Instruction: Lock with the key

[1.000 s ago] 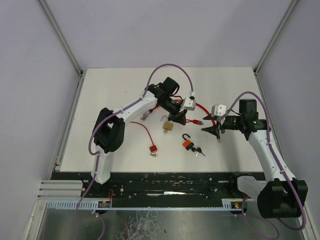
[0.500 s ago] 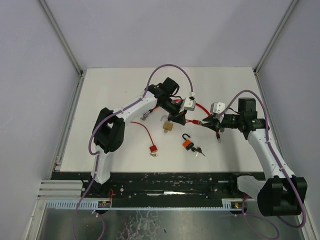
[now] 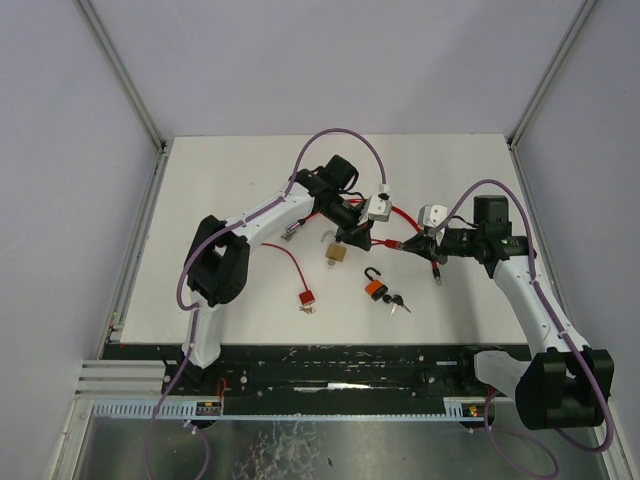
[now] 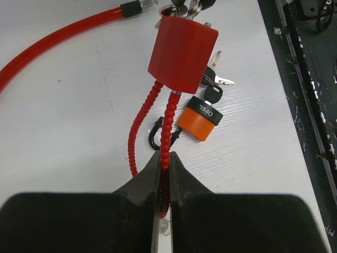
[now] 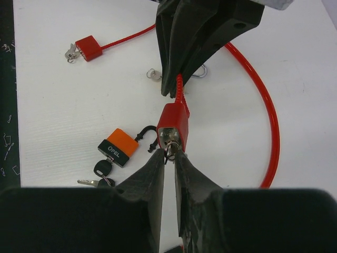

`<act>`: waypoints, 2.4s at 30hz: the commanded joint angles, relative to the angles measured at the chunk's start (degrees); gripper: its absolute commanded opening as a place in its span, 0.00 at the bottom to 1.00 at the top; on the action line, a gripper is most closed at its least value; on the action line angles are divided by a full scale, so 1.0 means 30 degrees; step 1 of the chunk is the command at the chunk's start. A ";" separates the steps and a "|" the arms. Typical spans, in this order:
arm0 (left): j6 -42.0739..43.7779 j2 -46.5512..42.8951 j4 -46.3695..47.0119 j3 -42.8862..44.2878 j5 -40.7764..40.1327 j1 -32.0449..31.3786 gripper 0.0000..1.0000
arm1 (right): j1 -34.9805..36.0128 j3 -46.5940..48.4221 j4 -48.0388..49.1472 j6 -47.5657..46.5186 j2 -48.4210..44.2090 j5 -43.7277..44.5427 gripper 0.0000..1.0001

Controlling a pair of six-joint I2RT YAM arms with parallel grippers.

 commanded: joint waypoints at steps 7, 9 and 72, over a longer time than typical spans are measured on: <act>-0.0006 -0.0887 0.0760 -0.0171 0.0476 -0.0076 0.00 | 0.0553 0.0102 0.0112 -0.0439 0.0223 0.0269 0.13; 0.0002 -0.0871 0.0767 -0.0177 0.0469 -0.0063 0.00 | 0.0558 0.0117 0.0112 -0.0439 0.0234 0.0384 0.13; -0.2153 -0.4152 0.7380 -0.4867 -0.5800 -0.0857 0.00 | -0.2400 0.0013 -0.0390 0.0246 -0.0813 -0.3669 0.50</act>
